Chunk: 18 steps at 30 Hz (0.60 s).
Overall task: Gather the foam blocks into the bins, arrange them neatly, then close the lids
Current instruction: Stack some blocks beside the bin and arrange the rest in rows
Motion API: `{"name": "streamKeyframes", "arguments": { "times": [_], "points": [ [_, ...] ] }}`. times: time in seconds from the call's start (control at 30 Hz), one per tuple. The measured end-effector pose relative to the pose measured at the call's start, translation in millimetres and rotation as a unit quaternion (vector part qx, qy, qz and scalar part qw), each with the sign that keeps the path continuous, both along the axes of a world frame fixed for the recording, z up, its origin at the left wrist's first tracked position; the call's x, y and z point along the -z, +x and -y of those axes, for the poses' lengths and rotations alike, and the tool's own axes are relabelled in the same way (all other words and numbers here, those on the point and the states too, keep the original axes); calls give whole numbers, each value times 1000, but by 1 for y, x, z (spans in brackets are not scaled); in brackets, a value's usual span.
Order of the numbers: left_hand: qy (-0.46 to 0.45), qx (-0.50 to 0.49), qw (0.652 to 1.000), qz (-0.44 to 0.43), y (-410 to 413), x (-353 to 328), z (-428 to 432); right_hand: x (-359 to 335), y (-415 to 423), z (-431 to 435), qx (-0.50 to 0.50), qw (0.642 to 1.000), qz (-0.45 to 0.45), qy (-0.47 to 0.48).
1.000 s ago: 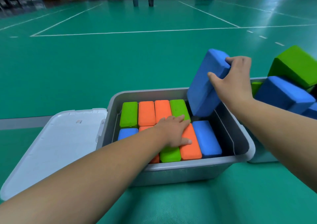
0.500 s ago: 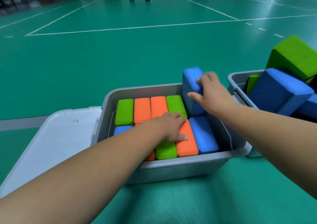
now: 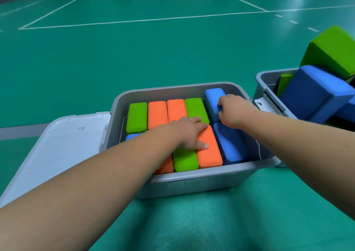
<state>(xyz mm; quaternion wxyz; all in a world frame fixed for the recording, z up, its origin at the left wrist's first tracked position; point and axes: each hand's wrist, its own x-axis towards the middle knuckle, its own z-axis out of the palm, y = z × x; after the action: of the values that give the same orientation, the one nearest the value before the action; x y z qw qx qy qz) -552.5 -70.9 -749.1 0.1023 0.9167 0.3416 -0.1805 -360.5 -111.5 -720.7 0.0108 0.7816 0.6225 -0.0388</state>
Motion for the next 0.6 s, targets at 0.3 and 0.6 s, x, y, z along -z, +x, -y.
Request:
{"name": "streamKeyframes", "arguments": {
  "times": [0.3,0.6],
  "points": [
    [31,25,998,52,-6,-2,-9,17,6,-1,-53,996,-2,-75],
    [23,24,997,64,-9,-5,-12,13,-4,-5,-40,998,-7,-45]
  ]
}}
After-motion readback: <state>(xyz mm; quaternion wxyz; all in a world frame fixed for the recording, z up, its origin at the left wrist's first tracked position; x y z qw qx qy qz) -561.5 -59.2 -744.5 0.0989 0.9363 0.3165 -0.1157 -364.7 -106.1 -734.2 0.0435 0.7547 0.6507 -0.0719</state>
